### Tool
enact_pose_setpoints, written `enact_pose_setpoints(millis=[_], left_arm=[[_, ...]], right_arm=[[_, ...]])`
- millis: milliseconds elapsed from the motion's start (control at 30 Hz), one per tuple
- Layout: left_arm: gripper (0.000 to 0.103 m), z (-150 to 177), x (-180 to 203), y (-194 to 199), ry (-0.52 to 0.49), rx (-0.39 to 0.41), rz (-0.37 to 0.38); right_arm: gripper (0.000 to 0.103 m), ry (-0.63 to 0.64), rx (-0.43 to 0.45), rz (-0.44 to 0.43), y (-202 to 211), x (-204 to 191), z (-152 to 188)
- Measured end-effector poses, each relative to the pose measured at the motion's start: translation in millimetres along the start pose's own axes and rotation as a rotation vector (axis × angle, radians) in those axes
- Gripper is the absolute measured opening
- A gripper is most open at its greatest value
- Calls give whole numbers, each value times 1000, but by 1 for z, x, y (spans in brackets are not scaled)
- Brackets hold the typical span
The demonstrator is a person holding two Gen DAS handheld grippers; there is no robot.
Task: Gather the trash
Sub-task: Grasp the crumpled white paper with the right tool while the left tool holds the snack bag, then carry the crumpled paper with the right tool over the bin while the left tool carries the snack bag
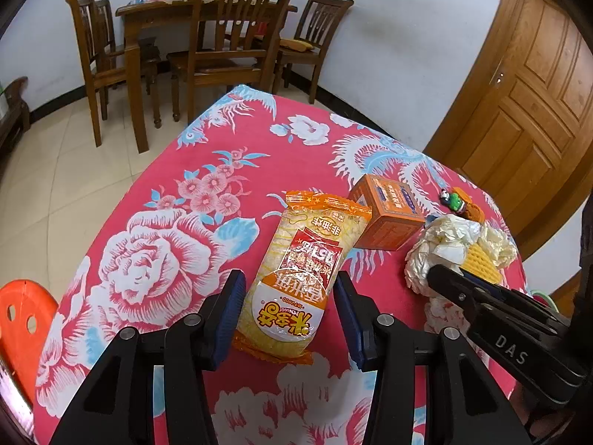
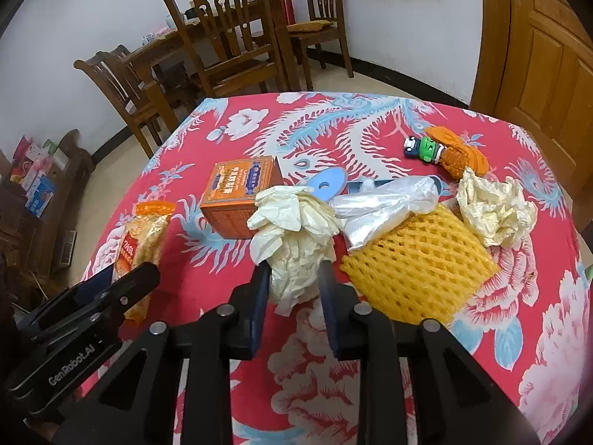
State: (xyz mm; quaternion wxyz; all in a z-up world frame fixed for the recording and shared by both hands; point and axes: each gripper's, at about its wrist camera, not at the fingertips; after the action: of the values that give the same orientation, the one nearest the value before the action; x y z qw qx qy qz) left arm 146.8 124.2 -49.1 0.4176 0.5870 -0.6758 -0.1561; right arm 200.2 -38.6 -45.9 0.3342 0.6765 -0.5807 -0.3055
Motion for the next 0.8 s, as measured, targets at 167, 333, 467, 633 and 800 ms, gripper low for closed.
enact_pose_setpoints(millis=[167,333,467,633,800], left_arm=[[50,1,2,2,-3,2,0],[50,2,9,7,-12,8,6],[50,3,16,12,-25,13,13],[50,6,31,16,-43,10,44],[50,9,50,21,-77,7,70]], right_arm=[[26,-9,25,-31,16,2,3],[26,-20,74,-57,45,9,8],[26,-40,112,-67,67,21,10],[26,-77,152,-67,90,41,16],[26,-114,191,-53,112,64,23]])
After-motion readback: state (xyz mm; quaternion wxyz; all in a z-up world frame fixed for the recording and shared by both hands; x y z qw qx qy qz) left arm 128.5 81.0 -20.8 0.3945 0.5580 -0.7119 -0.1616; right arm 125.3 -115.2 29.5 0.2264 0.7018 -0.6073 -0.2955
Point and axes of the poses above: each gripper's, at about its wrist camera, not at the fingertips, and y roughly against the way its jaws point, x to its right, z to its underside, and after that the axes turned 11 degrees about z, right-handed
